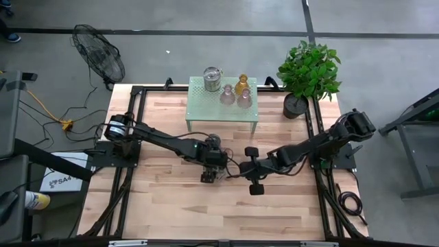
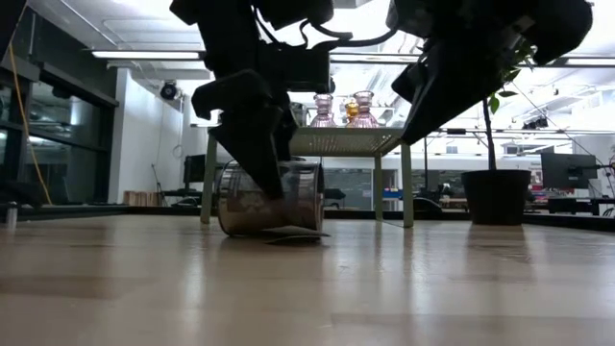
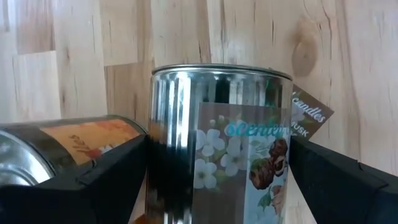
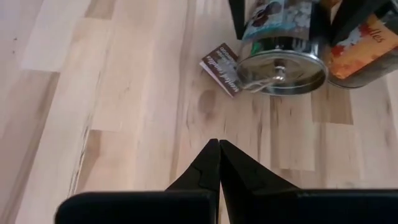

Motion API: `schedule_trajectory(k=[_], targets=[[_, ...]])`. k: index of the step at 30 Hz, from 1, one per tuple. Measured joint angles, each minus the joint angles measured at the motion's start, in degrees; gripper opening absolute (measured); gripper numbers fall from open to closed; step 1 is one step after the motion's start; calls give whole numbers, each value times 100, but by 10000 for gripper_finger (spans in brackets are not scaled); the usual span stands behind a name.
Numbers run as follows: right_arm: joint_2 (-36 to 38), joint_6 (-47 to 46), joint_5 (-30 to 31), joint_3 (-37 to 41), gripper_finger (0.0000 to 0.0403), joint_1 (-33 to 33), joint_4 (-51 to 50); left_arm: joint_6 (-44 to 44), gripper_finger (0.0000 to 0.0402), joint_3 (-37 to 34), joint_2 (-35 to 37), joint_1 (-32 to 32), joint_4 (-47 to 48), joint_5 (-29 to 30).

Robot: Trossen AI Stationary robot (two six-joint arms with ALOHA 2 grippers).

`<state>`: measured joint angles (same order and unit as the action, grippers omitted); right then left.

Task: Pick & Place candle stick holders
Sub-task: Put the brown scented candle on the shelf

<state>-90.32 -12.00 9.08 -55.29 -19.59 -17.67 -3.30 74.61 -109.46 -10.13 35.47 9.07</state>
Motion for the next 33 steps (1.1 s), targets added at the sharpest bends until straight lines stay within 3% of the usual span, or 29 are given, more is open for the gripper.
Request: schedule_trajectory(k=[15, 25, 33], targets=[[0, -257, 174, -2, 0, -176, -254, 3, 364, 0, -267, 11, 462, -421], [0, -319, 149, -2, 0, -176, -324, 115, 395, -39, -470, -19, 667, -156], [0, -316, 151, -2, 0, -176, -346, 241, 388, -18, -569, -7, 671, 36]])
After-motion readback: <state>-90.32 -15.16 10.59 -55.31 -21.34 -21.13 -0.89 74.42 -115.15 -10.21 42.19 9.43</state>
